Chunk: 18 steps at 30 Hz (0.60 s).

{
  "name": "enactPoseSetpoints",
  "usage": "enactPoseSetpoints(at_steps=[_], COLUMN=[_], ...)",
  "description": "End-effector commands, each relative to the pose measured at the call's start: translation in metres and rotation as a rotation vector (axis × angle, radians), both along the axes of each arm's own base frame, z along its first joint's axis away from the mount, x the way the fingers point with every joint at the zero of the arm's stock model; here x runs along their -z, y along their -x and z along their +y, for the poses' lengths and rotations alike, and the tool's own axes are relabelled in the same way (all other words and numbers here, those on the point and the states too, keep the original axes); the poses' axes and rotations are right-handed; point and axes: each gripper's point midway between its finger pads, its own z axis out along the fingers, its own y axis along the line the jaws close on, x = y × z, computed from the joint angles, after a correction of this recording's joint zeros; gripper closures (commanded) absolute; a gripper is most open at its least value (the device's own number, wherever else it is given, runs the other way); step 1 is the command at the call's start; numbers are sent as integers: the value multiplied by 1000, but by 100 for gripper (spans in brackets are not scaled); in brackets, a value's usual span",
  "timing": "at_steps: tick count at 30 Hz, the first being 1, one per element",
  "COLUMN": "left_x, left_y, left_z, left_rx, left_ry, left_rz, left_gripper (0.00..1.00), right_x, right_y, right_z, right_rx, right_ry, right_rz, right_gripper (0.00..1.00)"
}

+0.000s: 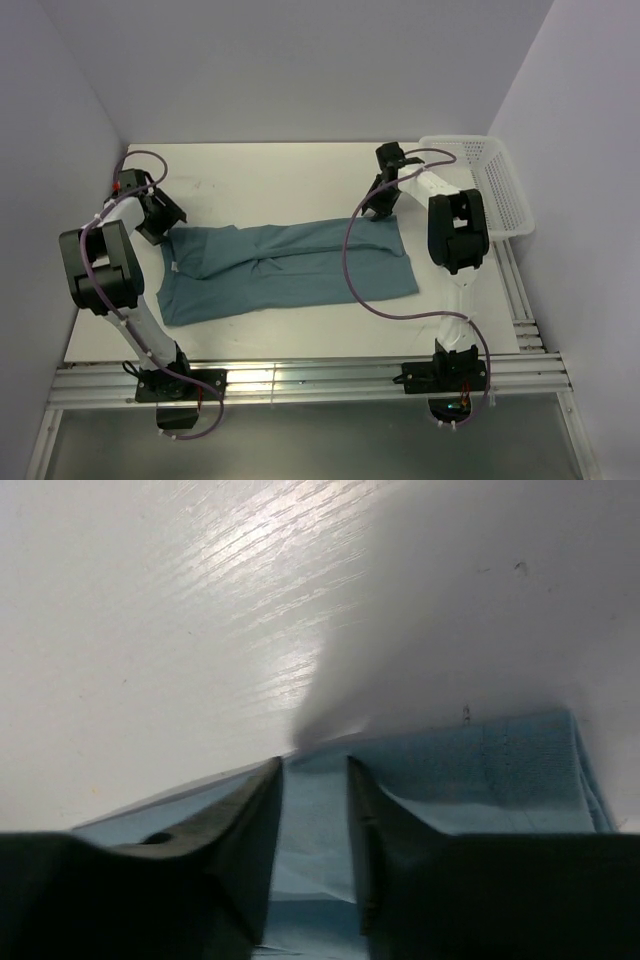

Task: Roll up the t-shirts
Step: Fold the tshirt

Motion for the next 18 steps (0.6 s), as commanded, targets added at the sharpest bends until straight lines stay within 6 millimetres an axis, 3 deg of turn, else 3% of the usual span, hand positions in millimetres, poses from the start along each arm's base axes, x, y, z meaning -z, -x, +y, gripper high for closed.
enactPoseSetpoints(at_steps=[1,6,7,12,14,15,16,18], left_x=[-10,2,7,17,17,19,19,17], left_y=[-24,-31,-32,-34,-36,-35,-35,-35], left_z=[8,12,12,14,17,18,20,24], left_rx=[-6,-8,-9,-8,-11,-15,-20,-29], left_ry=[-8,-5,-4,-4,-11,-20,-25,-47], left_rz=[-58,-25,-12,13,16,25,25,26], left_gripper=[27,40,51,74,81,90,95,100], right_x=[0,0,1,7,8,8,8,8], right_y=[-4,-6,-4,-2,-1,-1,-3,-5], right_z=[-24,-30,-31,-33,-35,-34,-38,-39], right_rx=[23,33,32,28,27,32,40,58], right_ry=[79,99,102,126,133,132,152,155], right_rz=[12,25,40,73,86,91,91,92], right_gripper=[57,56,57,58,74,81,94,100])
